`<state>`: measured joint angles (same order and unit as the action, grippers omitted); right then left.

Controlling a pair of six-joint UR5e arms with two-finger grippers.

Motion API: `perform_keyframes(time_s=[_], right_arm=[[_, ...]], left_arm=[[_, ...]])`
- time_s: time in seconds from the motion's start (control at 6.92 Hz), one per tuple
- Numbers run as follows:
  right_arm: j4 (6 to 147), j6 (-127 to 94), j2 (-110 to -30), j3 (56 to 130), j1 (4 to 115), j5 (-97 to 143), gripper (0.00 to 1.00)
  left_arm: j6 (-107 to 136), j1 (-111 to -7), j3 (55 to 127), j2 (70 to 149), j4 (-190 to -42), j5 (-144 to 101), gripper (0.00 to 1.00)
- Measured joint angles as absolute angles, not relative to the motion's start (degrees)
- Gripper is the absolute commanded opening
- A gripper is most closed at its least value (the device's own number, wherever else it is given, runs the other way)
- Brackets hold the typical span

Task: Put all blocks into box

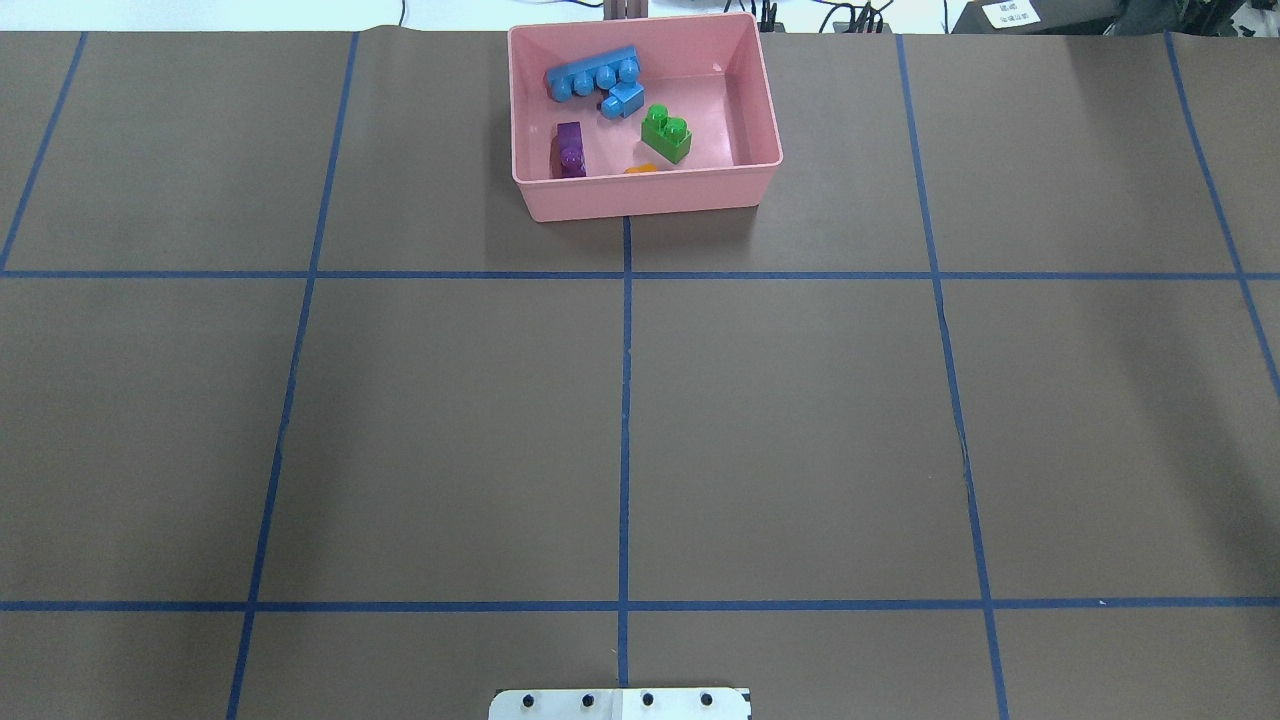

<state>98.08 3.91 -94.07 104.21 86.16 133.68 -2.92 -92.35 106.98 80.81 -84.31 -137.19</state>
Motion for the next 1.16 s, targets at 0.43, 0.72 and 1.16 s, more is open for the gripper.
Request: perform_keyframes(time_s=[0.43, 0.72, 1.16], right_arm=[[97.9, 4.0, -94.1, 104.0, 86.2, 133.3, 1.00], [97.9, 4.0, -94.1, 104.2, 86.2, 133.4, 1.00], [97.8, 4.0, -93.7, 103.8, 86.2, 133.3, 1.00]], left_arm=[[-2.7, -92.3, 107.8, 80.9, -84.3, -137.1, 1.00], [-2.5, -92.2, 108.0, 81.2, -84.3, -137.1, 1.00], [-2.5, -92.2, 108.4, 81.7, -84.6, -137.2, 1.00]])
